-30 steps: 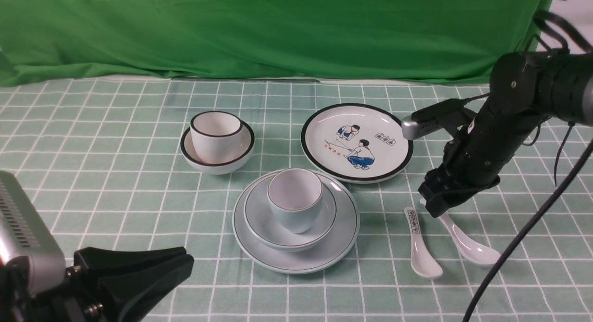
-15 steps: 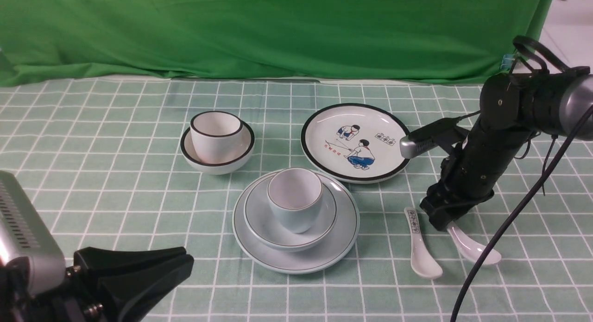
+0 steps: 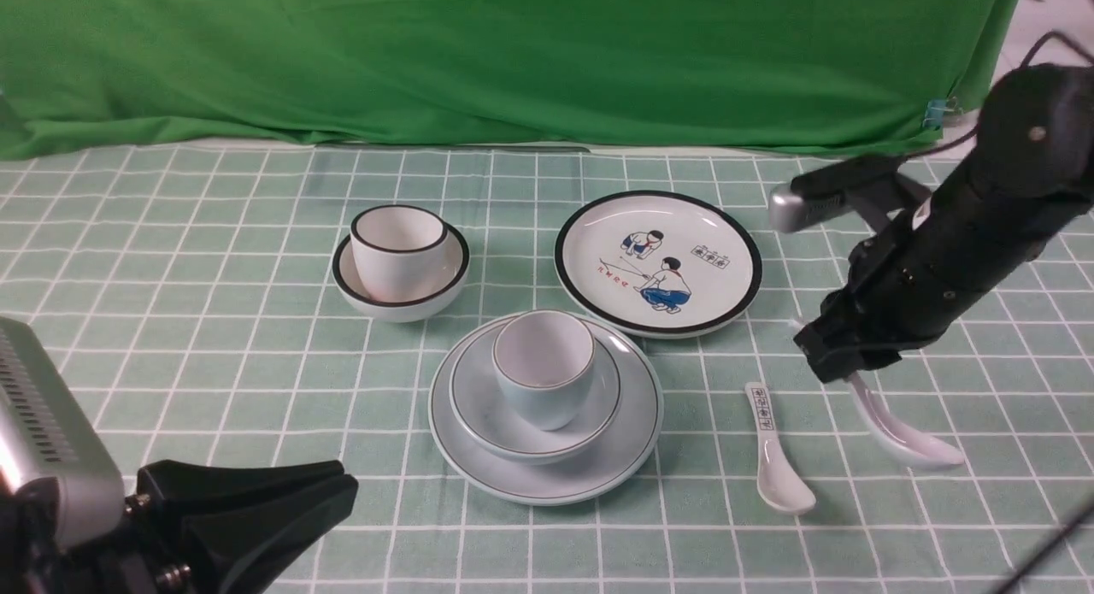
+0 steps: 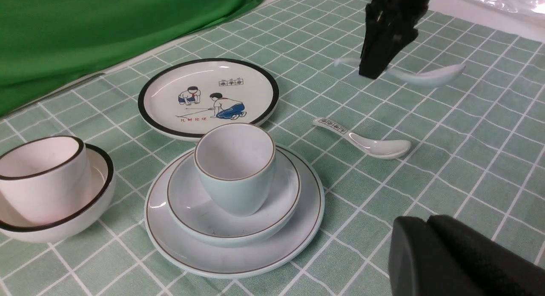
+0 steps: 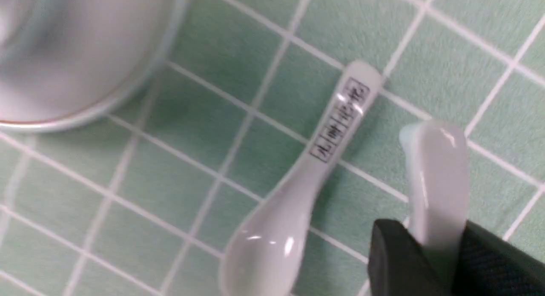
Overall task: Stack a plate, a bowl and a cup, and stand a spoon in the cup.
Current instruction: Use the right arm to grab a blue soup spoon, then use the right arm to put the blue soup spoon into the blue teacup in the middle
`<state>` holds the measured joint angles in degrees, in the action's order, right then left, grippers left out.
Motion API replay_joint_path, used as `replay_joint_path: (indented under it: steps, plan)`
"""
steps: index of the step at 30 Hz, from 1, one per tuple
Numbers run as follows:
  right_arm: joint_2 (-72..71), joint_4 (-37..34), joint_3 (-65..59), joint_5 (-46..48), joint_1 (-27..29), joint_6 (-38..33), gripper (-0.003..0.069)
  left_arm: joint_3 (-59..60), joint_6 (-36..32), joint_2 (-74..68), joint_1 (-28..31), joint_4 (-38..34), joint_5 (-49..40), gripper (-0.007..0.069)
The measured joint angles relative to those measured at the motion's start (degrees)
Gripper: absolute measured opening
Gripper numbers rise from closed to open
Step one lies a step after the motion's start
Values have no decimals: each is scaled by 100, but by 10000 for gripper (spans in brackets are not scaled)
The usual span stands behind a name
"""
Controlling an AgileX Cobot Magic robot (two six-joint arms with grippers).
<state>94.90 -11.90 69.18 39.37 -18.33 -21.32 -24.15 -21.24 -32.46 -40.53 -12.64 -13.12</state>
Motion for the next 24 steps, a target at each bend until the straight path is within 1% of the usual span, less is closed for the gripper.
replay_joint_path:
  steps: [1,2,3,4,5,7,9,11,12,14,15,19,24]
  plan:
    - [-572,-313,-531,-888,-246,0,165,0,0,0,0,0,0,11]
    - [-639,-358,-602,-889,-281,0,165,0,0,0,0,0,0,11]
    - [-1064,-666,-1143,-2107,-597,-13,165,0,0,0,0,0,0,11]
    - [-1263,-804,-1456,-2795,-875,-20,165,0,0,0,0,0,-2,11]
    - [-1448,-910,-1832,-3706,-1190,-20,165,0,0,0,0,0,-2,11]
    - [-1607,-1007,-2477,-5318,-1776,-2,165,0,0,0,0,0,-2,11]
    - [-1555,-1018,-2877,-6695,-2316,96,165,0,0,0,0,0,-2,11]
    - [-1326,-842,-3106,-8057,-2819,251,165,0,0,0,0,5,-2,11]
    - [-1301,-814,-3114,-8148,-2819,266,165,0,0,0,0,5,-2,11]
    - [-816,-324,-3077,-9143,-3043,596,165,0,-6,0,0,22,22,11]
    - [-671,-239,-3038,-9363,-3049,708,165,0,-6,0,0,29,22,11]
    - [-76,-112,-2750,-9777,-3056,863,165,0,-6,0,0,29,22,11]
    - [522,155,-2309,-9892,-3056,877,165,0,-6,0,0,29,22,11]
